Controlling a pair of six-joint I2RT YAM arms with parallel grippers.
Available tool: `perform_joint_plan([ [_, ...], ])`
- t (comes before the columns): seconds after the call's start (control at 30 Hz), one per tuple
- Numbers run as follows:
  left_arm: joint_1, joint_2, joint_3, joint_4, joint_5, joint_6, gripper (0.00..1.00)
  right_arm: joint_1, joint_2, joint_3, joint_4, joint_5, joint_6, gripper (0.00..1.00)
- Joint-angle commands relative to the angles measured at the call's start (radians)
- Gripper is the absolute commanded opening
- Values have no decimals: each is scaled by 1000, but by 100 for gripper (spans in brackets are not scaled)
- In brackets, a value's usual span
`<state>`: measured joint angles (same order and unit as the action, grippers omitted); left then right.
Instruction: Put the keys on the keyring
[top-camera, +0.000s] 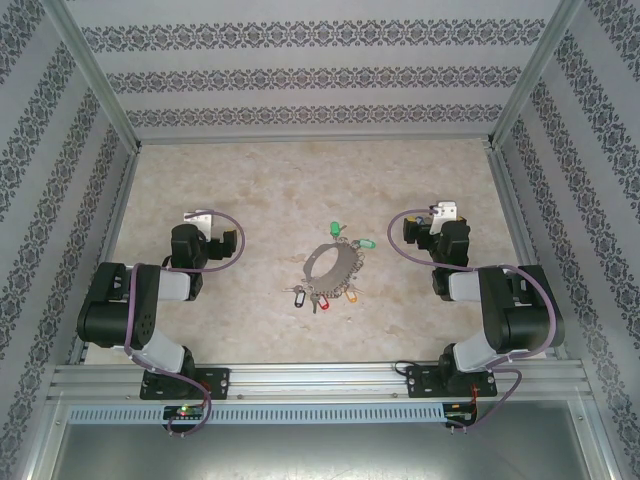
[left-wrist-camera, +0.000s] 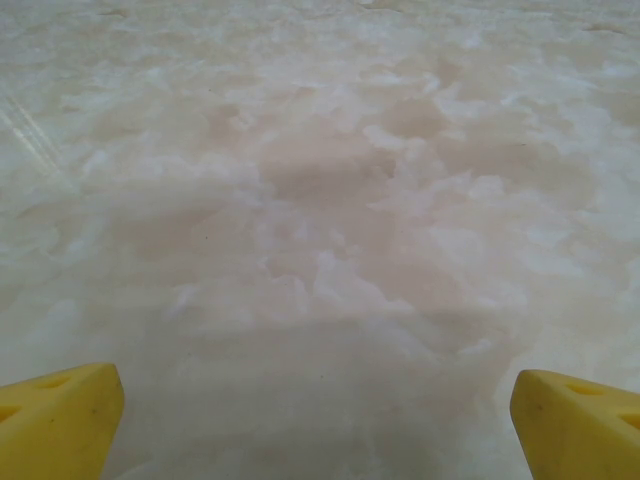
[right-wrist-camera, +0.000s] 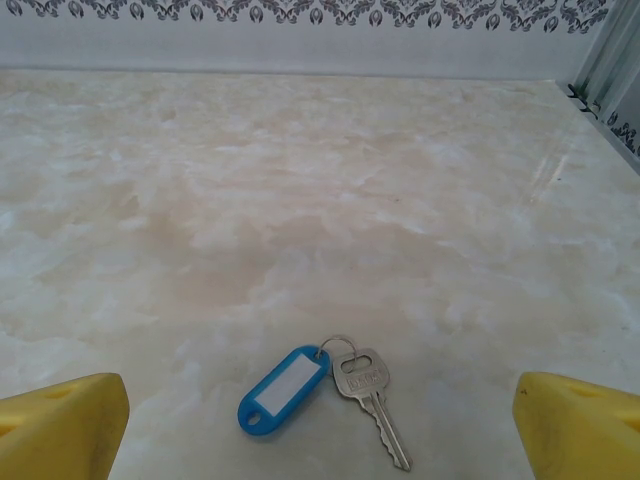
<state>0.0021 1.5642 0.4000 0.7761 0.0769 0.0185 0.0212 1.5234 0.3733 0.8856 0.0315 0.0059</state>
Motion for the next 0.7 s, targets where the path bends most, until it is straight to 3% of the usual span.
perform_joint_plan([
  [0.0, 12, -2, 19, 43, -6, -16, 100, -6, -12, 13, 12, -16, 18, 98],
  [0.47, 12, -15, 28, 27, -30, -23, 100, -11, -12, 15, 11, 0, 33, 98],
  [0.57, 12, -126, 89, -180, -46, -31, 100, -14, -60, 27, -35, 27, 46, 98],
  [0.67, 9, -288, 121, -357, 12, -56, 100, -13, -183, 77, -228, 99, 67, 98],
])
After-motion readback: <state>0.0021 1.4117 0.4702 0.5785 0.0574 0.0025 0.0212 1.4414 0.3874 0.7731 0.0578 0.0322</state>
